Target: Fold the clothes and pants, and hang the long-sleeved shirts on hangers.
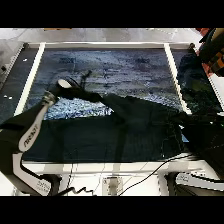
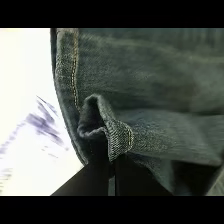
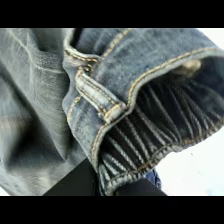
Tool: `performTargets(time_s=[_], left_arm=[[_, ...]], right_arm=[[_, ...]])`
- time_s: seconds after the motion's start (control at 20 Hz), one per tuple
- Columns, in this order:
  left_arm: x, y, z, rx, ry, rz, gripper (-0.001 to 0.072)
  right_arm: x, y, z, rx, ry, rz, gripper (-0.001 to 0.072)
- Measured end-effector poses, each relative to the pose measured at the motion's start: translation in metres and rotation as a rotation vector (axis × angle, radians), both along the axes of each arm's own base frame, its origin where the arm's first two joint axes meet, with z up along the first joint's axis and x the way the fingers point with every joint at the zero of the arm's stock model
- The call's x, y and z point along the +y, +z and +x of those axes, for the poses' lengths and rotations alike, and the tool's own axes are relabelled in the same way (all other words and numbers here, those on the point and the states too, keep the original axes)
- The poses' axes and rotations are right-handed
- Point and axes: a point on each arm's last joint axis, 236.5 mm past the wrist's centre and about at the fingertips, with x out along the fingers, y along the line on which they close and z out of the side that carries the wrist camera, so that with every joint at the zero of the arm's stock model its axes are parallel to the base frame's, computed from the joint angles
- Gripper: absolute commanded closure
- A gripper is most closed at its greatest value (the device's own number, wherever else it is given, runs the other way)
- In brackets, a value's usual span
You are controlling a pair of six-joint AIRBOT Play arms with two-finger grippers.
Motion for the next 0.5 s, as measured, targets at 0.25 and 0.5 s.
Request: performTargets(time_s=[0.25, 0.5], left_arm=[[0.111, 0.094, 0.055, -0.263, 0.155, 0.103, 0.0665], [0.241, 0.155, 0.060, -0.429, 0.339, 0.282, 0.0665]], right_arm=[[-0.003, 0.032, 0.034, -0.110, -0.050, 0.031, 0.0663], [0.014, 0.044, 0.066, -0.190, -0.040, -0.020, 0.0663]])
